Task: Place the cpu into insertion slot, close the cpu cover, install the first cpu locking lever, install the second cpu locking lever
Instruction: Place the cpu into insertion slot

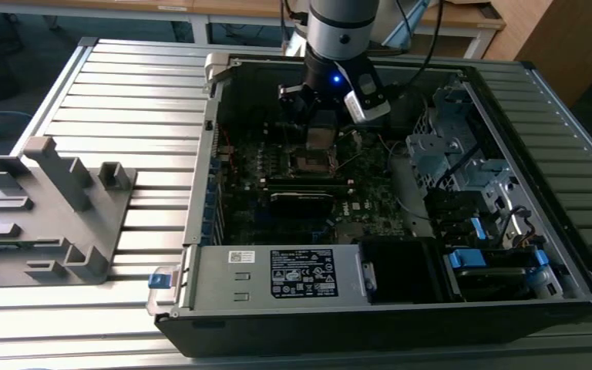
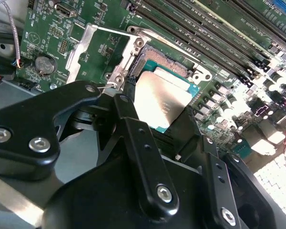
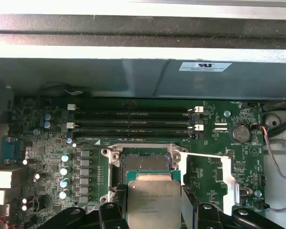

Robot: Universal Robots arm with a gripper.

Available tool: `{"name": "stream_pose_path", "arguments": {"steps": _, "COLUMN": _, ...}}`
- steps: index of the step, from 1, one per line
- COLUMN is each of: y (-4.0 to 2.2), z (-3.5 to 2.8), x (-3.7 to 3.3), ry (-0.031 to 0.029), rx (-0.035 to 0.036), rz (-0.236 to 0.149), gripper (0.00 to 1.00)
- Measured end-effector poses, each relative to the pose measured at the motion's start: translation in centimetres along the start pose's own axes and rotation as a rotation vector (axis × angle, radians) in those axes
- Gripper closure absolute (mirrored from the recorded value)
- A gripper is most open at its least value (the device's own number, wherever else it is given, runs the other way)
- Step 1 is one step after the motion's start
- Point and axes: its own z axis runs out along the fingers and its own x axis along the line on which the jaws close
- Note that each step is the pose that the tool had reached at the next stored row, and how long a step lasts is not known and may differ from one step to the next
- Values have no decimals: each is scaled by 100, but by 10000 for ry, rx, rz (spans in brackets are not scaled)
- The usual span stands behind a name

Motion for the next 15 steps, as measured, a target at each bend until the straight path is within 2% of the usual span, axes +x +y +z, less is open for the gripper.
{"name": "stream_pose_path", "arguments": {"steps": 6, "y": -5, "z": 54, "x": 49, "ry": -82, "rx": -3, "rz": -80, "gripper": 46}}
{"name": "stream_pose_path", "arguments": {"steps": 15, "y": -5, "z": 57, "x": 50, "ry": -88, "rx": -3, "rz": -98, "gripper": 46}}
